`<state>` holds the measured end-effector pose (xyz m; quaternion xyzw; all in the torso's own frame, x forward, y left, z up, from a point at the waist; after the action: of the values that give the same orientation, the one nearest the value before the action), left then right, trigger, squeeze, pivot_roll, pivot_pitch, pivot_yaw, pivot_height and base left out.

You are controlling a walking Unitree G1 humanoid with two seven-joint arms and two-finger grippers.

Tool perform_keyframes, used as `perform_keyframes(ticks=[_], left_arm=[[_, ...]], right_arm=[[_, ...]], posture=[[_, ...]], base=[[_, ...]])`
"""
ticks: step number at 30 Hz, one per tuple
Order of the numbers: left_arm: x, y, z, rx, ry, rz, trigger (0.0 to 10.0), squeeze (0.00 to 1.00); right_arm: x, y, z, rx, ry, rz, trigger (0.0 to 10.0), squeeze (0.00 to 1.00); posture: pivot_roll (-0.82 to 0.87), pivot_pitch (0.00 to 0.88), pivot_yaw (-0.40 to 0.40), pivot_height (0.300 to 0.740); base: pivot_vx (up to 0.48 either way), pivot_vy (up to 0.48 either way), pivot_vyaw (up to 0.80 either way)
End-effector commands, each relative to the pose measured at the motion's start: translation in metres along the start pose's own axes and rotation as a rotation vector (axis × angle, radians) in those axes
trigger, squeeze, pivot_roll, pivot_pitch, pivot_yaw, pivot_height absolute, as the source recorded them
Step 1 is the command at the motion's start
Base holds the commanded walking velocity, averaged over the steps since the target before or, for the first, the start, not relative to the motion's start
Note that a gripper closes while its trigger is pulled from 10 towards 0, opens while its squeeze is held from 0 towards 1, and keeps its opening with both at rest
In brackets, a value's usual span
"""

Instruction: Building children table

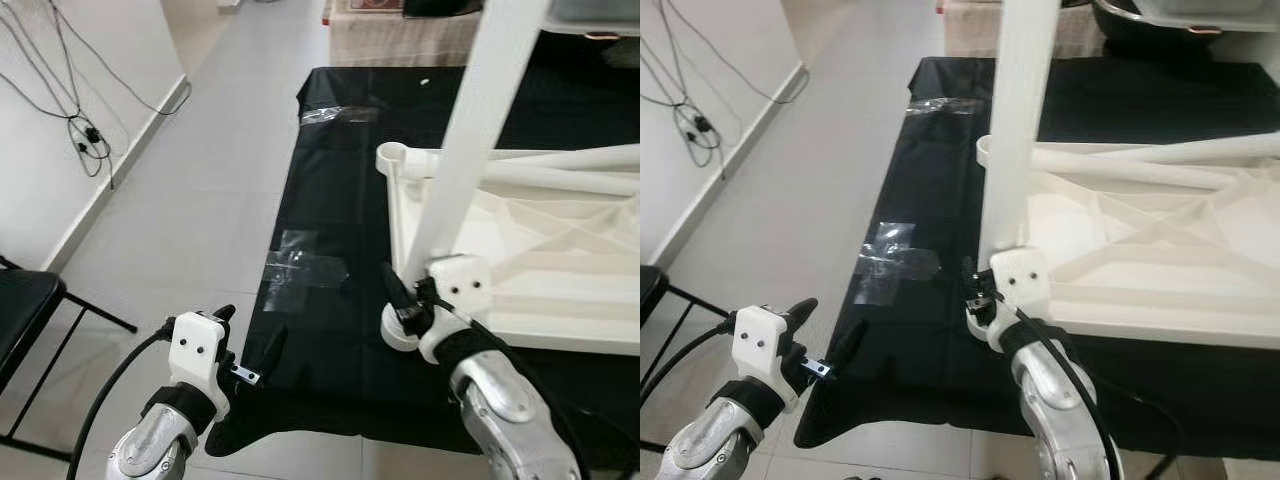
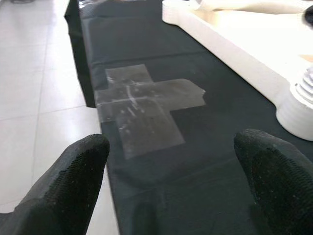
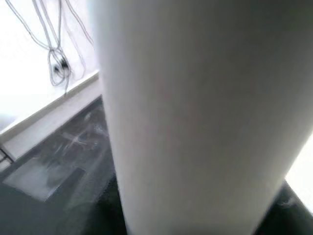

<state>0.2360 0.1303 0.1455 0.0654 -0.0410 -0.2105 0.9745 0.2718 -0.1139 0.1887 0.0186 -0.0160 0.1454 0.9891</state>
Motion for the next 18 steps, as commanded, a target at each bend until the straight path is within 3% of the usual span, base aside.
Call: perform_keyframes(ticks=[1,2,4,7,9,10,11,15,18], left_arm=[[-0.003,0.002,-0.007,-0.005,0.037,0.005,10.0,0.00],[-0.003,0.002,-0.007,-0.005,0.037,0.005,10.0,0.00],[-0.004,0.001,-0.008,-0.012,0.038,0.012,10.0,0.00],[-0.004,0.000,-0.007,-0.015,0.035,0.014,10.0,0.00],[-0.004,0.000,-0.006,-0.015,0.034,0.014,10.0,0.00],[-0.004,-0.001,-0.006,-0.013,0.033,0.013,10.0,0.00],[-0.005,-0.001,-0.005,-0.011,0.031,0.012,10.0,0.00],[-0.008,-0.003,-0.003,-0.007,0.025,0.005,10.0,0.00],[-0.009,-0.005,-0.001,-0.003,0.021,-0.003,10.0,0.00]], right_arm=[[0.004,0.009,0.004,0.071,-0.012,0.118,10.0,1.00],[0.004,0.009,0.004,0.071,-0.012,0.118,10.0,1.00],[0.006,0.013,0.014,0.128,-0.033,0.270,10.0,1.00],[0.005,0.013,0.023,0.060,-0.004,0.541,10.0,1.00],[0.002,0.015,0.024,0.038,0.005,0.595,10.0,1.00],[0.001,0.014,0.024,0.020,0.028,0.650,10.0,0.46],[0.006,0.009,0.025,-0.015,0.046,0.680,10.0,0.00],[0.025,-0.011,0.026,-0.086,0.087,0.717,10.0,0.00],[0.031,-0.017,0.028,-0.096,0.100,0.752,10.0,0.00]], posture=[[0.02,0.216,0.028,0.740],[0.02,0.216,0.028,0.740],[0.02,0.220,0.028,0.740],[0.04,0.226,0.024,0.740],[0.04,0.226,0.024,0.740],[0.04,0.230,0.022,0.740],[0.05,0.234,0.021,0.740],[0.06,0.244,0.019,0.740],[0.07,0.249,0.018,0.740]], base=[[0.000,0.000,0.00],[0.000,0.000,0.00],[0.000,0.000,0.00],[0.000,0.000,0.00],[0.000,0.000,0.00],[0.000,0.000,0.00],[0.000,0.000,0.00],[0.000,0.000,0.00],[0.000,0.000,0.00]])
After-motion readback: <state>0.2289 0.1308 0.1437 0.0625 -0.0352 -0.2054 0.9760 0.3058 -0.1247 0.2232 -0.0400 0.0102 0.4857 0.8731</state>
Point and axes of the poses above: a point about 5 cm out from each wrist's last joint towards the gripper, its own x axis pointing out of the wrist towards the gripper, its own z axis along the axis of the wrist's last joint, y = z × x, the point moved 3 cm from there along x, pointing out of the wrist towards the gripper, and after that the axes turned 8 degrees about x, right-handed, at the moved point
